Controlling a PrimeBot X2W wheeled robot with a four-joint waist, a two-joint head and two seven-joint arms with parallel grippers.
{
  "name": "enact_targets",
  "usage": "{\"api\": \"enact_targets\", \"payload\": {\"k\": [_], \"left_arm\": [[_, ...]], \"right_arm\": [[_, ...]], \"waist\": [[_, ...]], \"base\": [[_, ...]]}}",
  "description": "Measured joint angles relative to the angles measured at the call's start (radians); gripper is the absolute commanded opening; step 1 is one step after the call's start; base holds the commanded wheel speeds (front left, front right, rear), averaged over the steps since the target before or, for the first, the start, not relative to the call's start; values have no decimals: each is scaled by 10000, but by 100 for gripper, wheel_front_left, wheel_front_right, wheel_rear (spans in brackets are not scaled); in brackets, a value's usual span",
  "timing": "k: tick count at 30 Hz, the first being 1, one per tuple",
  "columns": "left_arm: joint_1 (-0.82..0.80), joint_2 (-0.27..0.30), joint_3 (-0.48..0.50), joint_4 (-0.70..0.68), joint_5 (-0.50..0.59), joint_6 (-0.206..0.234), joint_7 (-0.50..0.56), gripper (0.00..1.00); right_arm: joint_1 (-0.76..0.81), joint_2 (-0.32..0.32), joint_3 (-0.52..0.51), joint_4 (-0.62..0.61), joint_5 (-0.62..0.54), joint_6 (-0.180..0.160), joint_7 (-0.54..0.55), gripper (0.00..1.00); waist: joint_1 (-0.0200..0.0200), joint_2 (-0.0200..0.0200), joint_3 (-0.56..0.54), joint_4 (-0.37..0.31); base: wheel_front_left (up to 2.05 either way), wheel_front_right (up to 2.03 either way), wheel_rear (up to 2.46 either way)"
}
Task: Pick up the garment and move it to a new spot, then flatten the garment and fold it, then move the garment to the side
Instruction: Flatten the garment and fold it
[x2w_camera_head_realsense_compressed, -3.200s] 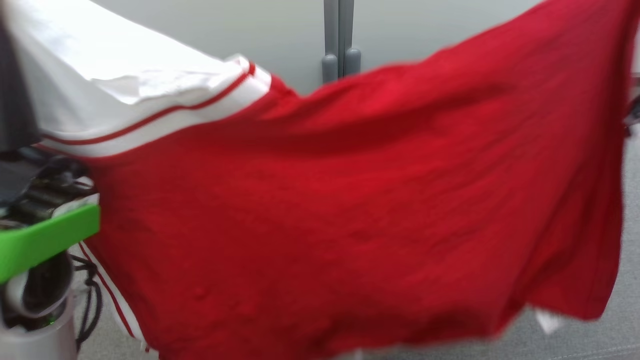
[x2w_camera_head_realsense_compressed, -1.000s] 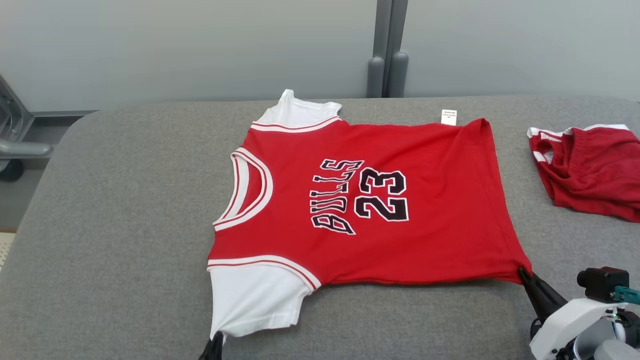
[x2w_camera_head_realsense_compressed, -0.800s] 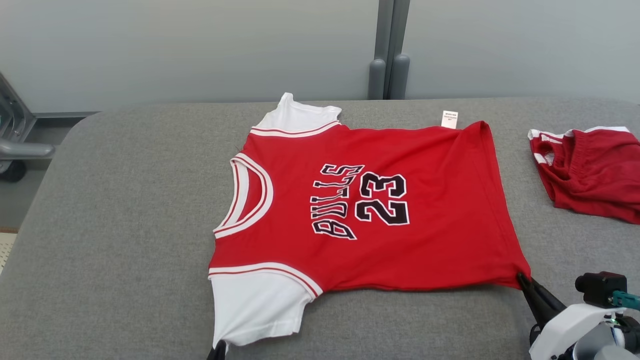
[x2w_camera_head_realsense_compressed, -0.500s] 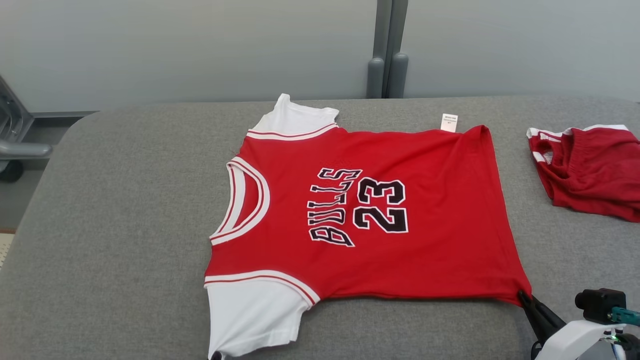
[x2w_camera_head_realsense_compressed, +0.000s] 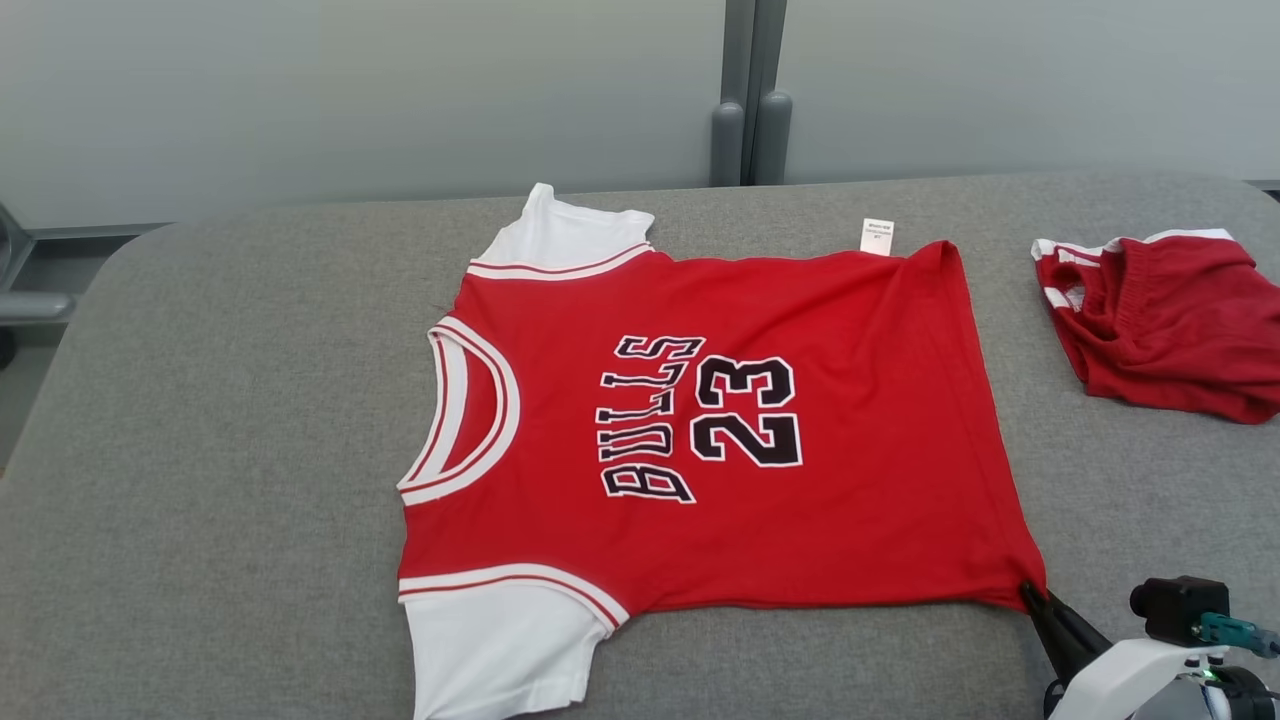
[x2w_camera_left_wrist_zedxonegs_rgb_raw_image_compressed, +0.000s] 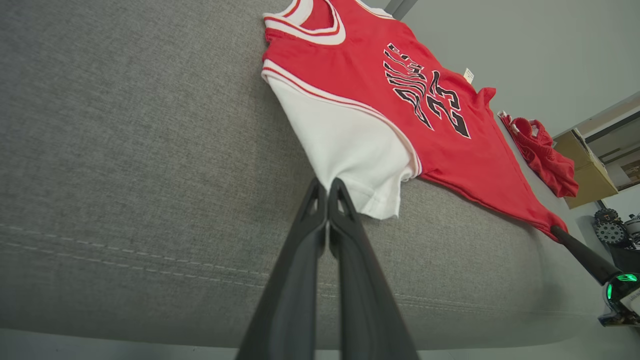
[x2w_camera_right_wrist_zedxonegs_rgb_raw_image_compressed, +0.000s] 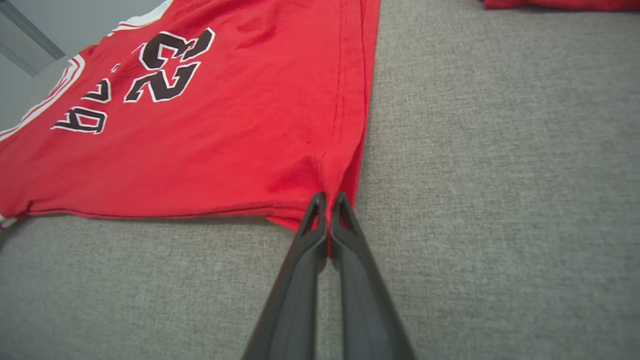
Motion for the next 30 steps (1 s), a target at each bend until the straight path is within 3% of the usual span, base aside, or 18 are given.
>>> {"api": "enact_targets", "payload": {"k": [1,3,4,7,8,9,10,19,30], "left_arm": [[-59,2,0,25,2,2,2,0],[-192,4,4,31,4,2,2,0],[-227,8,8,33,4,2,2,0],[-295,65,40,35,58,13,2,40],[-295,113,58,36,92,92,0,59],[-294,163,88,38,92,94,0,89],[-294,196,130,36,92,94,0,100],[-403,360,418,-290,391,209,-236,100],[-1818,320,418,-911,1264,270,-635,100]], "right_arm": [[-46,54,0,17,-81,0,-2,43],[-96,107,-10,23,-188,0,0,88],[-100,111,-23,33,-245,0,-2,100],[-97,111,-86,138,-326,-2,-2,100],[-97,109,-123,167,-339,-13,-2,100],[-96,109,-163,190,-353,-29,-2,100],[-91,109,-215,209,-378,-81,0,100],[-61,-19,-846,73,-606,-163,0,100],[-954,-251,-1716,-1793,-1848,-500,-21,100]], "waist": [[0,0,1,-13],[0,0,2,-40],[0,0,3,-54],[0,0,8,-97],[0,0,12,-109],[0,0,16,-120],[0,0,22,-129],[0,0,87,-169],[0,0,-123,-575]], "base": [[0,0,0],[0,0,0],[0,0,0],[0,0,0],[0,0,0],[0,0,0],[0,0,0],[0,0,0],[0,0,0]]}}
